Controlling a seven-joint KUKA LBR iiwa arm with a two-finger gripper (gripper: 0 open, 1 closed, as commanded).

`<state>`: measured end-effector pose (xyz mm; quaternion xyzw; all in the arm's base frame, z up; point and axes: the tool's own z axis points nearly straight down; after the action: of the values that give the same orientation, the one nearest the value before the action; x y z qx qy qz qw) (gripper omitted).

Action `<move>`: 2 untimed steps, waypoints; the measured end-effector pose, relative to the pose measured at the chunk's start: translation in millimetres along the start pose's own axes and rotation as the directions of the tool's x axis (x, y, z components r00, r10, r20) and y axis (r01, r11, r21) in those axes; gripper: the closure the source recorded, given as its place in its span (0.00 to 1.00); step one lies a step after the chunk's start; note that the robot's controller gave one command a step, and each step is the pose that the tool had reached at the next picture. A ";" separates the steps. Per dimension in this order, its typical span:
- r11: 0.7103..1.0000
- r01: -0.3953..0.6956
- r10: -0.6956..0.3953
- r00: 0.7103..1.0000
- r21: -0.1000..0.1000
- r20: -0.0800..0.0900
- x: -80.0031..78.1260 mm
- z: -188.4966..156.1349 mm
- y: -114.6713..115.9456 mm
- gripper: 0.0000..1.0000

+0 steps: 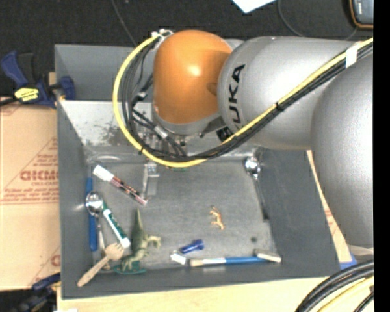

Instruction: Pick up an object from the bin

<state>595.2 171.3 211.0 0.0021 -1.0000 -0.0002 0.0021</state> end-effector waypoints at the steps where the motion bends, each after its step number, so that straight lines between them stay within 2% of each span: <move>1: 1.000 -0.005 0.005 1.000 -0.002 0.008 -1.3 -5.1 -1.1 0.00; 2: 0.964 -0.265 0.265 0.964 -0.004 0.008 -7.4 95.2 -18.2 0.00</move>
Offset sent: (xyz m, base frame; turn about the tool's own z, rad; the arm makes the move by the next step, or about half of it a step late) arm 0.0075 -0.0241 -0.1410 0.3822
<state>602.4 153.1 115.7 -0.1314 -0.9913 -0.0014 -0.0019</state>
